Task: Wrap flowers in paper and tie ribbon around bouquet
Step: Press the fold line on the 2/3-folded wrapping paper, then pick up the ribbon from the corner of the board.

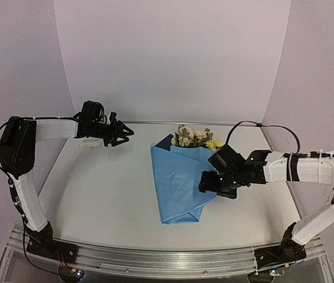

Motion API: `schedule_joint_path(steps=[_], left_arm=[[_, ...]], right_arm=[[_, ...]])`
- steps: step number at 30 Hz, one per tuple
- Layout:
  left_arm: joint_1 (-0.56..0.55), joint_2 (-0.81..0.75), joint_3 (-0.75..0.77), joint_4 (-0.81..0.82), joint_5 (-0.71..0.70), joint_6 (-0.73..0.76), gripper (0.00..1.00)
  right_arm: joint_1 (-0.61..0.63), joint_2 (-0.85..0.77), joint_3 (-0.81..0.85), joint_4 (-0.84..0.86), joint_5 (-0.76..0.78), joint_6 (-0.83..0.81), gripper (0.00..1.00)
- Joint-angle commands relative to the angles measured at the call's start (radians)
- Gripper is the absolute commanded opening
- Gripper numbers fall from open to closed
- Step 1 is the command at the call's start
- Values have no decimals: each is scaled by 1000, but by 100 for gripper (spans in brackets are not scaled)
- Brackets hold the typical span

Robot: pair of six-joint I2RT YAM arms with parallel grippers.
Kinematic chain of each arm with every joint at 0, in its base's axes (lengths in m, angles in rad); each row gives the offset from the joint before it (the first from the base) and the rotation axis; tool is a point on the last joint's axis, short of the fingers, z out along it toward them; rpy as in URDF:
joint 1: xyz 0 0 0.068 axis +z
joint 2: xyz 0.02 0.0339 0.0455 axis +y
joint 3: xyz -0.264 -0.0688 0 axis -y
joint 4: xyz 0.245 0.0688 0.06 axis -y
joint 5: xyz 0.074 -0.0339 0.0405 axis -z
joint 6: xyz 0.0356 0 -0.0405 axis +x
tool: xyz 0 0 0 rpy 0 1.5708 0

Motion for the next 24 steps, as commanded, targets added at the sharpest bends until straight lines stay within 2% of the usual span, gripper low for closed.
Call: schedule_joint_path(steps=[1,5,8,13,17,20,24], left_arm=[[48,-76,7,-178,-370,70,47],[145,-3,85,-249,-581,93,52],[227,109,203,-316,-634,101,53],[302,251,378,-401,-811,124,55],[323,405,567,-495,-828,155,55],[321,484,654,-502,-762,188,53],[310,542,698,-536,-727,184,52]], right_arm=[[-60,-97,-77,98,-13,-8,90],[-94,-111,-74,103,-43,-46,90],[-121,-119,-72,105,-69,-73,90],[-155,-141,-81,106,-129,-104,90],[-174,-146,-88,107,-162,-116,88],[-186,-159,-98,109,-166,-121,88],[-199,-170,-104,109,-162,-130,88]])
